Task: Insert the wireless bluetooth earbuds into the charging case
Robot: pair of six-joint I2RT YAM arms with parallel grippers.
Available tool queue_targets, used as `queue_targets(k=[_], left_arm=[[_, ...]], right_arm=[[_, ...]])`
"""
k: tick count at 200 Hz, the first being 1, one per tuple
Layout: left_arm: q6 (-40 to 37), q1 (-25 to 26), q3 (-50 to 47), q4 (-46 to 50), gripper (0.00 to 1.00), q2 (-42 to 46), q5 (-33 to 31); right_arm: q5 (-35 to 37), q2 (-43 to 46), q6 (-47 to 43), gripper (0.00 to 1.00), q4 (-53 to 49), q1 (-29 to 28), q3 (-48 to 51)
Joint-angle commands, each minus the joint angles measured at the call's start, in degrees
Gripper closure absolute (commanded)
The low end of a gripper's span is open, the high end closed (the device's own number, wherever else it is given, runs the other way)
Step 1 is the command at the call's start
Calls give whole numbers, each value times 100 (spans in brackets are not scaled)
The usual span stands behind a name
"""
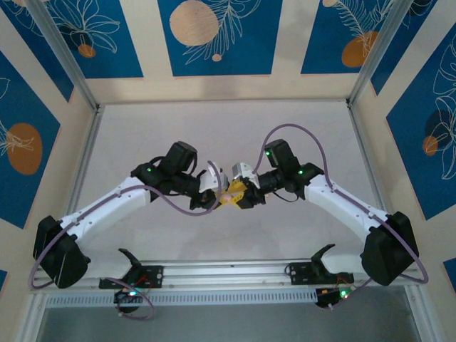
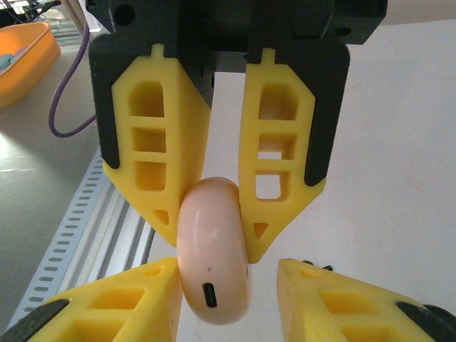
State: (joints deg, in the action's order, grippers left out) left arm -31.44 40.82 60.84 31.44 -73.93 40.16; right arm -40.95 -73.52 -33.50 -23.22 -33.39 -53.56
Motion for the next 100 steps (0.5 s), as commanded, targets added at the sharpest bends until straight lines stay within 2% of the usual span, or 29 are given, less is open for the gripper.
queue_targets(k=[1, 39, 58, 71, 82, 91, 100], left_arm=[[5, 71, -49, -210, 78, 195, 33], [56, 69, -77, -313, 78, 203, 9], [66, 69, -98, -359, 76, 223, 11], [101, 59, -148, -454, 68, 264, -35], [155, 59, -238, -619, 60, 322, -60], [204, 50, -358, -831, 49, 401, -50], [274, 41, -529, -1124, 44, 500, -24]], right_arm=[[-199, -70, -52, 63, -123, -51, -176], [-240, -93, -60, 71, -112, -57, -199], [-289, -10, -132, 81, -131, -46, -168], [-307, 109, -117, 86, 1, -2, -78], [-374, 258, -34, 87, 223, 87, 61], [-476, 406, 97, 87, 493, 204, 234], [-635, 586, 274, 87, 851, 345, 435]])
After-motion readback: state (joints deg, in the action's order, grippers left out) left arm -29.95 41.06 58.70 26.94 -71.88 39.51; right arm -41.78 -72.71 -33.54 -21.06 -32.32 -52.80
